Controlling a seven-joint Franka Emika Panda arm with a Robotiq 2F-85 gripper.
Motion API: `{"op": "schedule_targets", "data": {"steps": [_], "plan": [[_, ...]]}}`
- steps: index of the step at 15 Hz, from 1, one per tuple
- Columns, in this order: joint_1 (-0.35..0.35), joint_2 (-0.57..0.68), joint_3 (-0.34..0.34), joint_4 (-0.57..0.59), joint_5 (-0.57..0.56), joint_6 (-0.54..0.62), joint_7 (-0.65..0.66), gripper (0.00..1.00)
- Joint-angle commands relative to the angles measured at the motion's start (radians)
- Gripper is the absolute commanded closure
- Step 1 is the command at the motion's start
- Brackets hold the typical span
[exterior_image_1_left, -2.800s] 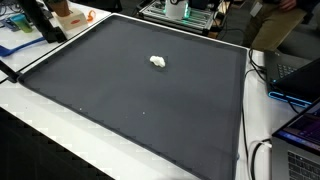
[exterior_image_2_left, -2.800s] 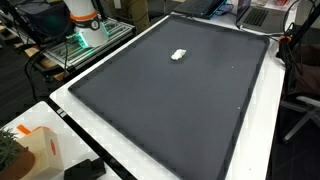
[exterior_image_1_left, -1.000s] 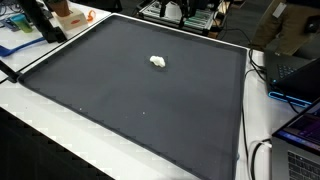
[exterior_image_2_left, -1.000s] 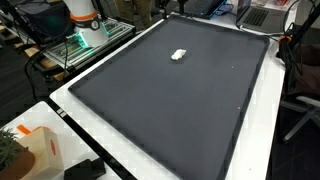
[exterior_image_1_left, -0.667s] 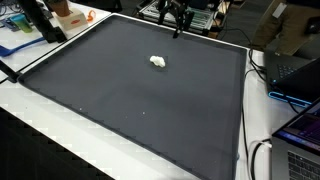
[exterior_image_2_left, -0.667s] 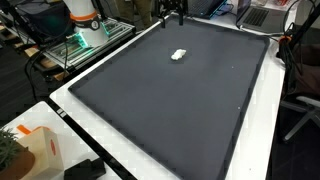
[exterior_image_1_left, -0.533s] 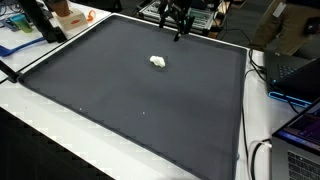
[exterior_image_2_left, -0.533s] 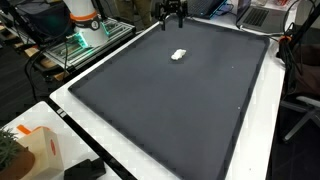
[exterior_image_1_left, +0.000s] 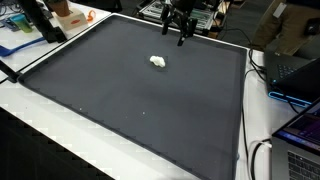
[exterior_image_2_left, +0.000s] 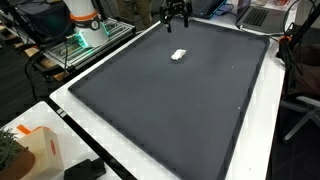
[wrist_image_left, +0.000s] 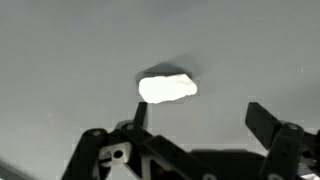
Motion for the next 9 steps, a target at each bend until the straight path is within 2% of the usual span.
{"op": "schedule_targets", "data": {"steps": [1,6,9], "plan": [[-0.023,0.034,-0.024,-0.037,-0.195,0.127,0.206,0.0],[-0.01,0.044,-0.052,-0.015,-0.559,0.055,0.578,0.0],[-0.001,0.072,-0.041,-0.012,-0.676,0.036,0.686,0.0]]}}
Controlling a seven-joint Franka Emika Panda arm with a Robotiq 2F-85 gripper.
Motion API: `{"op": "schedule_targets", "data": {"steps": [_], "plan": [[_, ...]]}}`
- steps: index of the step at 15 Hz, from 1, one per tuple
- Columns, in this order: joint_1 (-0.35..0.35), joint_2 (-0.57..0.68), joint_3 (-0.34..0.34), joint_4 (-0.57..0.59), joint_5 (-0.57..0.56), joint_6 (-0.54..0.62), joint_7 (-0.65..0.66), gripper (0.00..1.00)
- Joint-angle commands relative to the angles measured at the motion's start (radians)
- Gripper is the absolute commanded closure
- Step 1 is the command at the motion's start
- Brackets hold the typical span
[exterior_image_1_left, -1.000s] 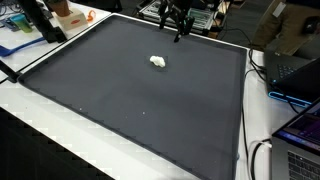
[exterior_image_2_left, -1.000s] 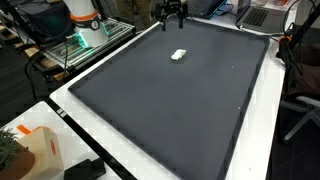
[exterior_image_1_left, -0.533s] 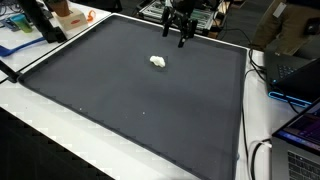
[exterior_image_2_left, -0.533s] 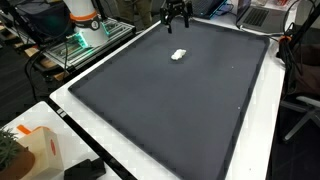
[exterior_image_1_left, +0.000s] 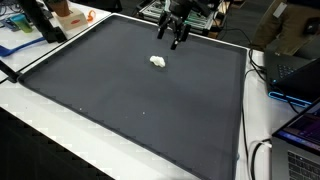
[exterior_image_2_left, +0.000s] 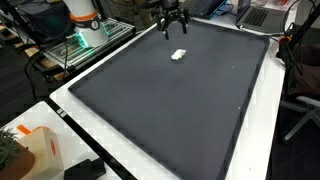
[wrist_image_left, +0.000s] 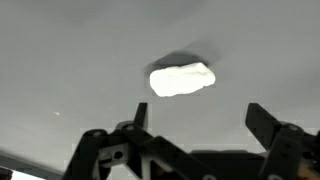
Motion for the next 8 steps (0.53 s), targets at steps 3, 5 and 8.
{"op": "schedule_targets", "data": {"steps": [3,5,8], "plan": [[0.022,0.06,0.007,0.014,-0.171,-0.045,0.177,0.0],[0.027,0.085,0.007,0.02,-0.201,-0.053,0.204,0.0],[0.032,0.115,0.007,0.029,-0.234,-0.058,0.236,0.0]]}}
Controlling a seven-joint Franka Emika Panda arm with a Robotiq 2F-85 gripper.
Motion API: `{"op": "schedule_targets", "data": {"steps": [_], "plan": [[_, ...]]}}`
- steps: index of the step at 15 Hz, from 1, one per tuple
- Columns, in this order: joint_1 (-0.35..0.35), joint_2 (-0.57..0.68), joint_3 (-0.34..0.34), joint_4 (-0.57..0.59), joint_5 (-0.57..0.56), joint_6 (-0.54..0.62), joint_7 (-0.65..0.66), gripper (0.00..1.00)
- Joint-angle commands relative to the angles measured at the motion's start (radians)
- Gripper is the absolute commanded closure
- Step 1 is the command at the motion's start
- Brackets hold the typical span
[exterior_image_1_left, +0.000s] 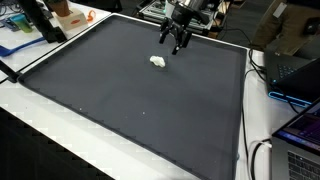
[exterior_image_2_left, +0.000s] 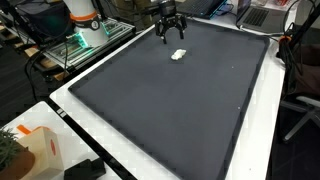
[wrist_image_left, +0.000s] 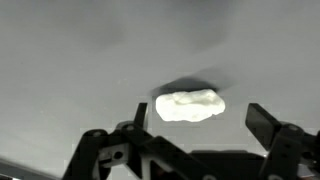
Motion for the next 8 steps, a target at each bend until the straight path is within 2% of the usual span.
{"op": "schedule_targets", "data": {"steps": [1,8], "plan": [[0.015,0.046,0.002,0.023,-0.061,-0.027,0.072,0.0],[0.012,0.026,0.0,0.014,-0.051,-0.009,0.089,0.0]]}}
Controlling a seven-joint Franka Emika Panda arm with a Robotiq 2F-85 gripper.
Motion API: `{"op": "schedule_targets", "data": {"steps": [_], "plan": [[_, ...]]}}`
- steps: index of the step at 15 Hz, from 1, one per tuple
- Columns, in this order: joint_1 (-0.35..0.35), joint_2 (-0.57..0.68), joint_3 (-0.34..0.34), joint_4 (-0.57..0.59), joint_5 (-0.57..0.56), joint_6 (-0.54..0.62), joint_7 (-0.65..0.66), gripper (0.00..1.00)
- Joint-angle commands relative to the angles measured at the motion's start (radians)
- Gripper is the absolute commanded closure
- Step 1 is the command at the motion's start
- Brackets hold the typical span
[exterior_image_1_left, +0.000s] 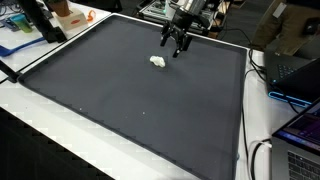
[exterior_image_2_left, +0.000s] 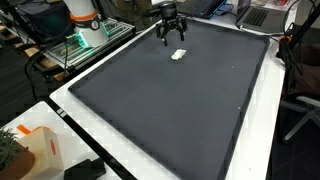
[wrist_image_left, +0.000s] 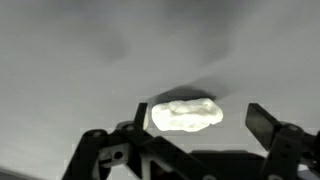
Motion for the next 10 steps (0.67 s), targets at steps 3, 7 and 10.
{"op": "schedule_targets", "data": {"steps": [3,7,10], "plan": [[-0.003,-0.022,-0.001,-0.014,0.01,0.008,0.01,0.0],[-0.024,-0.026,-0.006,-0.02,0.07,0.048,-0.056,0.0],[-0.053,-0.029,-0.009,-0.028,0.155,0.102,-0.158,0.0]]}}
